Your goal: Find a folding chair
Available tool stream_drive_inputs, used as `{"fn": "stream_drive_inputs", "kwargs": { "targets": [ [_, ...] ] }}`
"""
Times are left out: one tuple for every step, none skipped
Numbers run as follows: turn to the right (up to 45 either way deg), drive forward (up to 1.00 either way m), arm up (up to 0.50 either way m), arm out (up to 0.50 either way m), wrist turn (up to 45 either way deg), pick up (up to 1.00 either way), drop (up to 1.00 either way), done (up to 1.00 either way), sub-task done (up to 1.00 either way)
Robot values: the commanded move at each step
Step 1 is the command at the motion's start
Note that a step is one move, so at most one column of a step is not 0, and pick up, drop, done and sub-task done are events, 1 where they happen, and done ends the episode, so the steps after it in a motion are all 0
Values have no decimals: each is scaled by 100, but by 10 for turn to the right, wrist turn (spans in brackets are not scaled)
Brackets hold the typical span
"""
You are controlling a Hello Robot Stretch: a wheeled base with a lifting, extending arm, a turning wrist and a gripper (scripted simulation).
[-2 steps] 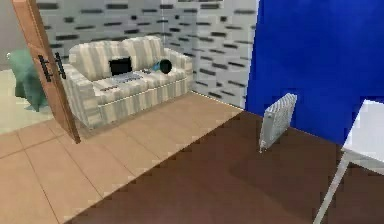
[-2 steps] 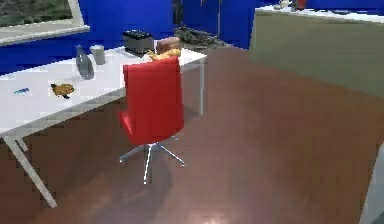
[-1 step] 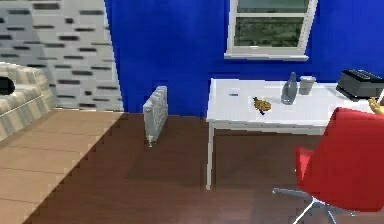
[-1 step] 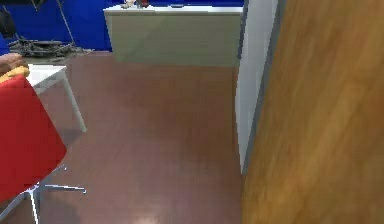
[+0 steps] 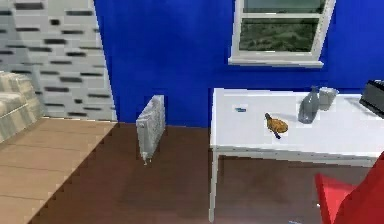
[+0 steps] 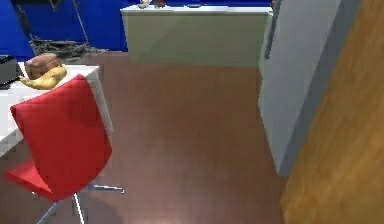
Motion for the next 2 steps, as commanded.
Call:
{"fn": "stream_drive_inputs", "kwargs": {
  "targets": [
    [-450,0,0,0,0,0,0,0,0],
    [-390,0,0,0,0,0,0,0,0]
  ]
}}
